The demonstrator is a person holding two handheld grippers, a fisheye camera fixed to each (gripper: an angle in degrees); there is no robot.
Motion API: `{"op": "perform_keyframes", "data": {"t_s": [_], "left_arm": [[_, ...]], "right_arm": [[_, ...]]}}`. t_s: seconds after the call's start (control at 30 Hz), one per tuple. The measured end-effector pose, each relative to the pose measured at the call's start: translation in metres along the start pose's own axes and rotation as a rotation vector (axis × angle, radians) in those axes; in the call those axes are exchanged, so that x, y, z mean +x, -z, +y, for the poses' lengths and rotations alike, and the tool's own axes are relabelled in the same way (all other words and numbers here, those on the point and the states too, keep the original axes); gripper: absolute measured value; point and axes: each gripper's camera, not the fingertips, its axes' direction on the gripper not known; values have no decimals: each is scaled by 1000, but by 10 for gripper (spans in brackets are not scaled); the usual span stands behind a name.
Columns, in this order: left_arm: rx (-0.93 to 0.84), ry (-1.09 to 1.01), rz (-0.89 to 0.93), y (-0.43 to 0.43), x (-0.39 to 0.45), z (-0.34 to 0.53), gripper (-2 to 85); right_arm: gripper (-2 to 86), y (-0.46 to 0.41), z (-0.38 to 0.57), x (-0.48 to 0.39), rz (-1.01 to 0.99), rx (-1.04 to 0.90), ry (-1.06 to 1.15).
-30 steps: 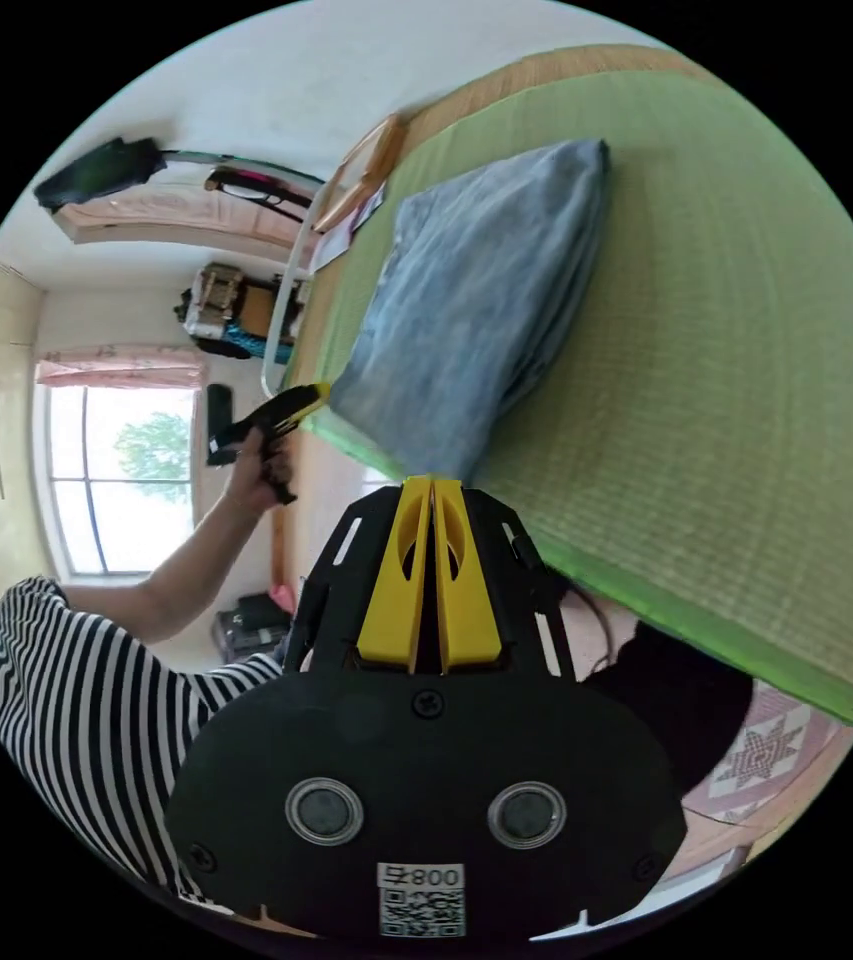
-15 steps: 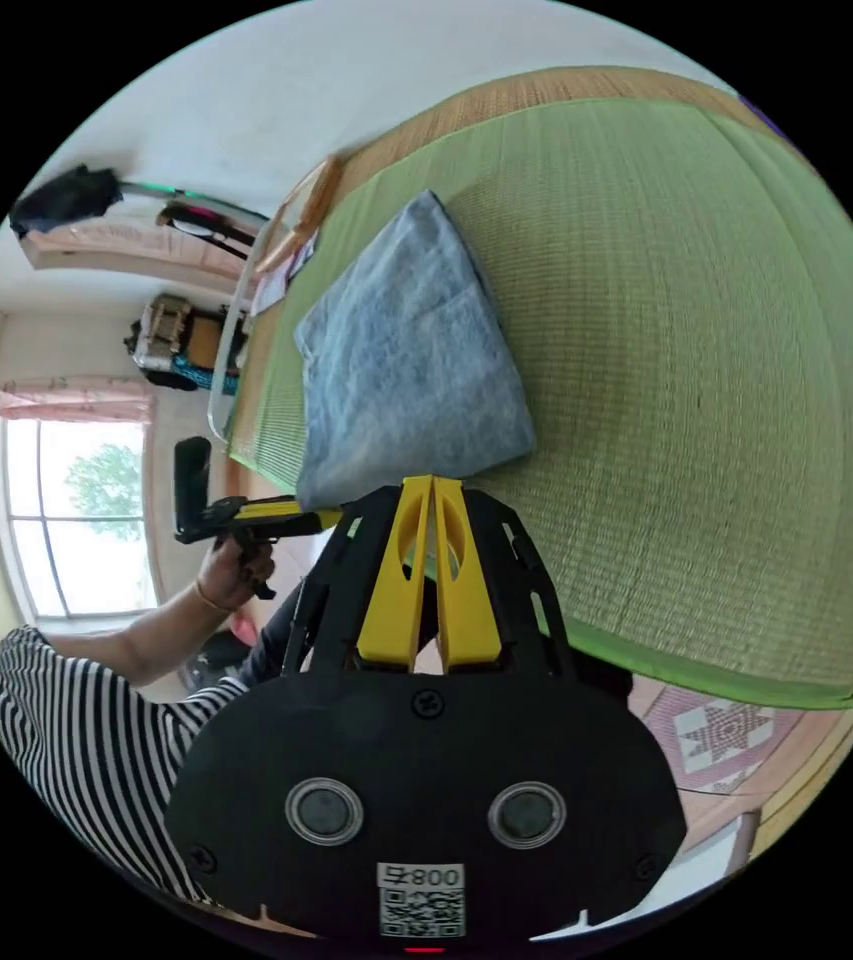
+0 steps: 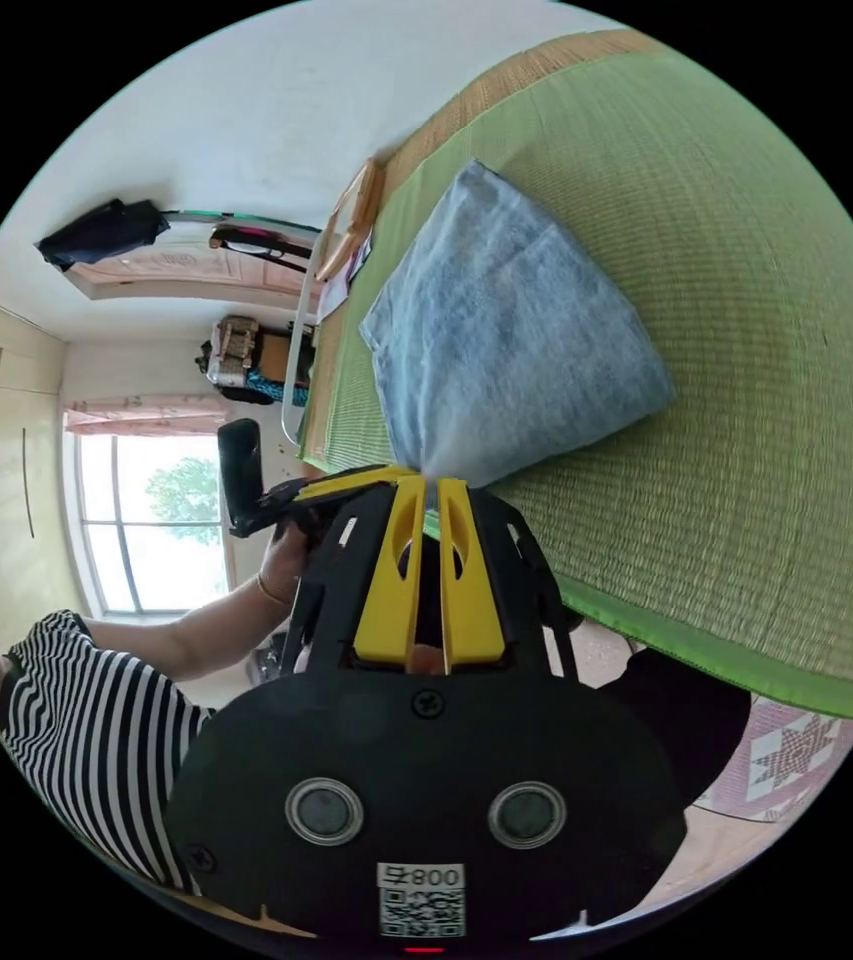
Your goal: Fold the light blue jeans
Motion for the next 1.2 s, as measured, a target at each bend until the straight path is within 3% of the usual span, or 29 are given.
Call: {"op": "perform_keyframes", "data": {"t_s": [0.2,0.33,0.47,0.73,1.2], "left_arm": [[26,-9,-4,11,-17,23,28],[139,196,159,12,-54,39,62],[236,329,184,21,-86,57,89],[126,419,413,-14,-141,36,77],[192,434,636,-7,-172,8,64]], "right_arm": [[68,-1,35,60,-102,6,-122],[81,-2,45,83,-143,14,-164],[94,5,51,112,-205,32,-203],[118,12,52,151,-280,48,-229],[149,76,42,218,-492,227,-278]]}}
